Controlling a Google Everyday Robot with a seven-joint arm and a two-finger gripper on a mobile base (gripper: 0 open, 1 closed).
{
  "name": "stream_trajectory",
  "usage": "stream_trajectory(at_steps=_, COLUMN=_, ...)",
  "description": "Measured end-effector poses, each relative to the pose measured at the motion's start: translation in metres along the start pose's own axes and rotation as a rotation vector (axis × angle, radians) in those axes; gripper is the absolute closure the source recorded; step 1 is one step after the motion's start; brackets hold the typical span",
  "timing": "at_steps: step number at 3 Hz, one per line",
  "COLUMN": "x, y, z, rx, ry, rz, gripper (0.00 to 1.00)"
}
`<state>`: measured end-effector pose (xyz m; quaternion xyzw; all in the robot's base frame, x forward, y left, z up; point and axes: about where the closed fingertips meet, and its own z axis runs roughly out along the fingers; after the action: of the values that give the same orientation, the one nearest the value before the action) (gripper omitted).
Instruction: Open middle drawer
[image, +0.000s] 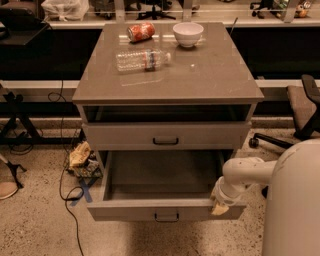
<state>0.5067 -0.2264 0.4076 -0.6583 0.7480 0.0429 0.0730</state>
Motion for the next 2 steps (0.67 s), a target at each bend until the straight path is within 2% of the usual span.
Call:
stream_trajectory(at_steps=1, x=-0.0002, y=0.0016, z=0.0018, rx=-0.004, ry=0.000, rz=-0.001, gripper=0.27)
stream_trajectory(at_steps=2, x=-0.0002, y=0.0025, z=0.0028, rx=-0.007, ry=0.000, rz=-0.001, gripper=0.04)
